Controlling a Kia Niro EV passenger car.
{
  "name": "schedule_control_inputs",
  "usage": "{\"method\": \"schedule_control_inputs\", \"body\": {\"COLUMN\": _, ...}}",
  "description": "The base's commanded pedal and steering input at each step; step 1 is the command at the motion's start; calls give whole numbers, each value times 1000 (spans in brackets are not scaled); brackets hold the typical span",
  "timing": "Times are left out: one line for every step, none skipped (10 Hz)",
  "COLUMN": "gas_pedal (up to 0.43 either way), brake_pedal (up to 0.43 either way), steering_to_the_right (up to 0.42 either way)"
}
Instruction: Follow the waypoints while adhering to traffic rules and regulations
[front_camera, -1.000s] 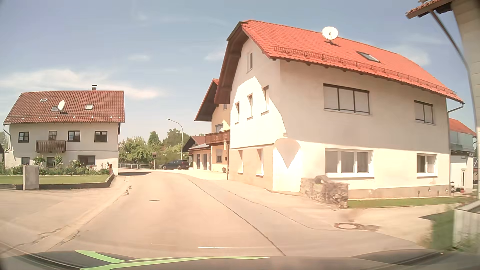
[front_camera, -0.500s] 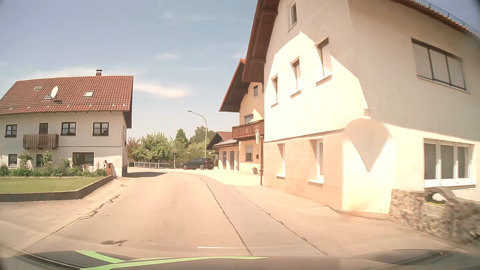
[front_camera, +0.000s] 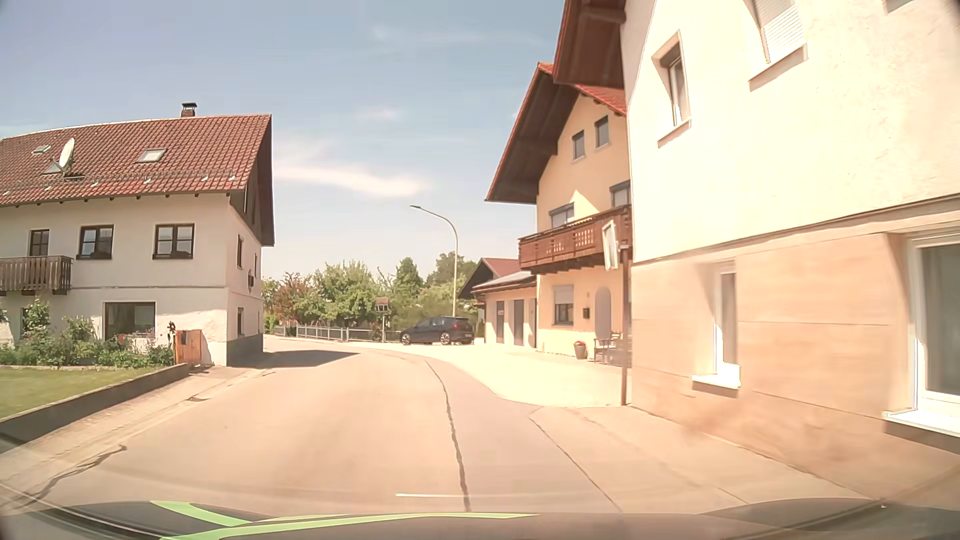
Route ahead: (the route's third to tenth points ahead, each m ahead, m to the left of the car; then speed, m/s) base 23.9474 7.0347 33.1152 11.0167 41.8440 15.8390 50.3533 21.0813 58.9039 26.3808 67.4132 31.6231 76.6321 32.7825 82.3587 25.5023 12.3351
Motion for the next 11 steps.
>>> {"method": "schedule_control_inputs", "body": {"gas_pedal": 67, "brake_pedal": 0, "steering_to_the_right": -63}}
{"method": "schedule_control_inputs", "body": {"gas_pedal": 67, "brake_pedal": 0, "steering_to_the_right": -63}}
{"method": "schedule_control_inputs", "body": {"gas_pedal": 67, "brake_pedal": 0, "steering_to_the_right": -63}}
{"method": "schedule_control_inputs", "body": {"gas_pedal": 67, "brake_pedal": 0, "steering_to_the_right": -64}}
{"method": "schedule_control_inputs", "body": {"gas_pedal": 67, "brake_pedal": 0, "steering_to_the_right": -64}}
{"method": "schedule_control_inputs", "body": {"gas_pedal": 67, "brake_pedal": 0, "steering_to_the_right": -64}}
{"method": "schedule_control_inputs", "body": {"gas_pedal": 67, "brake_pedal": 0, "steering_to_the_right": -63}}
{"method": "schedule_control_inputs", "body": {"gas_pedal": 67, "brake_pedal": 0, "steering_to_the_right": -63}}
{"method": "schedule_control_inputs", "body": {"gas_pedal": 67, "brake_pedal": 0, "steering_to_the_right": -63}}
{"method": "schedule_control_inputs", "body": {"gas_pedal": 67, "brake_pedal": 0, "steering_to_the_right": -65}}
{"method": "schedule_control_inputs", "body": {"gas_pedal": 67, "brake_pedal": 0, "steering_to_the_right": -67}}
